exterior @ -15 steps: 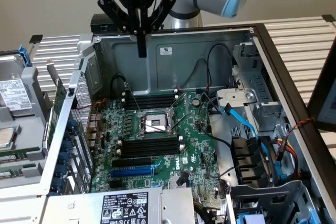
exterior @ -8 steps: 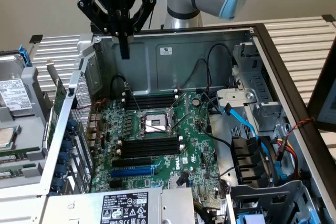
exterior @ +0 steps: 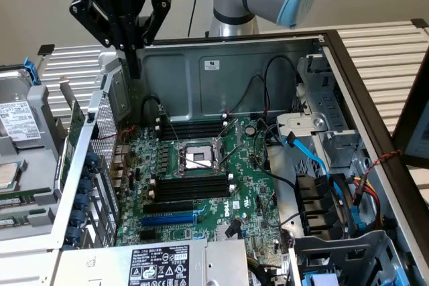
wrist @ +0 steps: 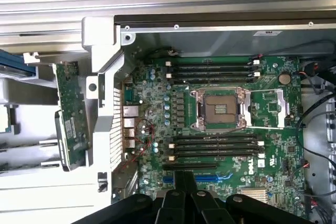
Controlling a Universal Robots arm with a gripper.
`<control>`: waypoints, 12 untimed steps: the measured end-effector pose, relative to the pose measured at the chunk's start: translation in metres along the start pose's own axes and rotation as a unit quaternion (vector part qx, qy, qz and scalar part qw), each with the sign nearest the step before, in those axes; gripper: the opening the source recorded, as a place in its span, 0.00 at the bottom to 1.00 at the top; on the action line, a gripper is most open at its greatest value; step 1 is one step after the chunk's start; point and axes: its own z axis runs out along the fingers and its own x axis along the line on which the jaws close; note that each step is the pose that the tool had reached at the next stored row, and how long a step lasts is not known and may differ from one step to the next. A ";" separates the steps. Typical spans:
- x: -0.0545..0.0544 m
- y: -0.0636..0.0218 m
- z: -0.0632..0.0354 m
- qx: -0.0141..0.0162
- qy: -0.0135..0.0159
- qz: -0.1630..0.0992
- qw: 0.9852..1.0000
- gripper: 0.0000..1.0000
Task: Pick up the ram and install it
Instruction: 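Reach for the ram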
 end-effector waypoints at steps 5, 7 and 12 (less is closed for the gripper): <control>0.023 -0.0017 0.0010 0.000 0.000 0.000 1.000 0.11; 0.032 -0.0023 0.0013 0.000 0.000 0.000 1.000 0.11; 0.055 -0.0039 0.0021 0.000 0.000 0.000 1.000 0.11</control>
